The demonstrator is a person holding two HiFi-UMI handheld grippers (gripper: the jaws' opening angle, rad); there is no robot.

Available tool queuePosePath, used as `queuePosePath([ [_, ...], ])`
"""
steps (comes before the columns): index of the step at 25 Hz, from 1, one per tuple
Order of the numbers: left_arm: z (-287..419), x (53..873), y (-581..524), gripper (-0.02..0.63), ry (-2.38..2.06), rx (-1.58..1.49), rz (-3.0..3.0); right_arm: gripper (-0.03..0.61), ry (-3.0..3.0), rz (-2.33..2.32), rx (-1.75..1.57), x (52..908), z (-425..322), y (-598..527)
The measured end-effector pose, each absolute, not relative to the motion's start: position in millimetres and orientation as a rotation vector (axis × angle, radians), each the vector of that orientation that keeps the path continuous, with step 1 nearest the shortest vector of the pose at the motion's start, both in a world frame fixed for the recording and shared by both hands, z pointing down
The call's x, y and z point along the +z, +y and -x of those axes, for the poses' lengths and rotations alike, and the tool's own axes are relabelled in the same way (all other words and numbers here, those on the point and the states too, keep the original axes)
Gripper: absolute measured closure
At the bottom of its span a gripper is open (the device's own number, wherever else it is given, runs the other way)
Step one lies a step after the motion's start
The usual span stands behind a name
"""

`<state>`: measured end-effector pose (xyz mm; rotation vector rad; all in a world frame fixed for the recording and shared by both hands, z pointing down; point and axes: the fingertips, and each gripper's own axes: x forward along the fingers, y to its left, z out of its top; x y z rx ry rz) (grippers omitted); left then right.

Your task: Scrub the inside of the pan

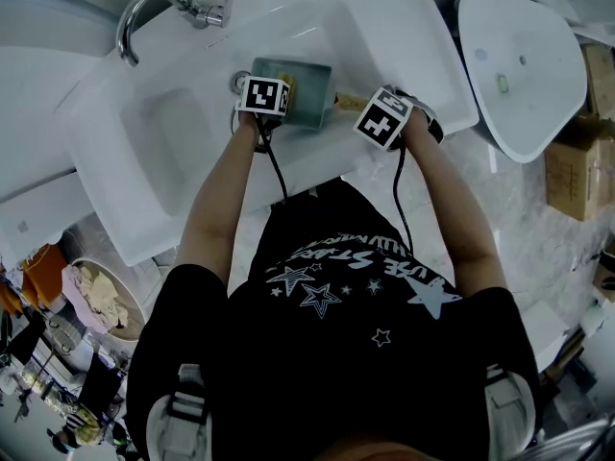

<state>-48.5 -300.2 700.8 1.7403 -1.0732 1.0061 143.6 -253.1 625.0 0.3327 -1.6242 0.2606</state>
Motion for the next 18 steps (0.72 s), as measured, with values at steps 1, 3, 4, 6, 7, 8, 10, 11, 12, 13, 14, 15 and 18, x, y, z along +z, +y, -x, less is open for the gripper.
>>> queuePosePath([
  [1,52.9,701.5,-299.9,0.563,-1.082,1.01,-1.735,0.433,-1.624,-0.335,0.261,624.8,-143.7,-252.8],
  [3,59.4,702.7,-300.1,0.563,-1.095,1.013,-1.728,0.433,-1.624,-0.338,0.263,624.4,-144.0,-252.5],
  [4,62.2,703.1,-300.6,0.563,-1.102,1.012,-1.726,0.433,-1.625,-0.338,0.264,624.3,-143.9,-252.6],
  [6,67.7,703.4,-302.4,0.563,-1.12,1.014,-1.722,0.433,-1.624,-0.338,0.265,623.5,-143.9,-253.0],
  [7,70.7,703.6,-303.4,0.563,-1.132,1.019,-1.719,0.433,-1.623,-0.339,0.265,623.0,-144.1,-253.1],
  [8,74.1,703.9,-304.2,0.563,-1.145,1.027,-1.715,0.433,-1.623,-0.339,0.265,622.8,-144.0,-253.2],
  [10,81.1,705.2,-305.1,0.563,-1.168,1.052,-1.705,0.433,-1.622,-0.34,0.266,623.1,-143.7,-253.1],
  [11,83.6,705.8,-305.3,0.563,-1.175,1.065,-1.703,0.433,-1.622,-0.341,0.266,623.3,-143.7,-253.0],
  [12,84.7,706.6,-305.5,0.563,-1.178,1.076,-1.702,0.433,-1.622,-0.342,0.265,623.4,-143.8,-252.9],
  [13,84.7,707.9,-305.4,0.563,-1.178,1.081,-1.702,0.431,-1.621,-0.343,0.264,623.3,-144.0,-252.8],
  [14,84.1,710.1,-305.5,0.564,-1.177,1.082,-1.702,0.431,-1.621,-0.344,0.264,623.1,-144.3,-252.7],
  [15,83.1,712.8,-305.6,0.563,-1.175,1.078,-1.703,0.431,-1.621,-0.344,0.263,622.8,-144.5,-252.5],
  [18,82.1,716.3,-305.7,0.563,-1.175,1.069,-1.698,0.431,-1.619,-0.344,0.263,622.6,-145.1,-252.1],
])
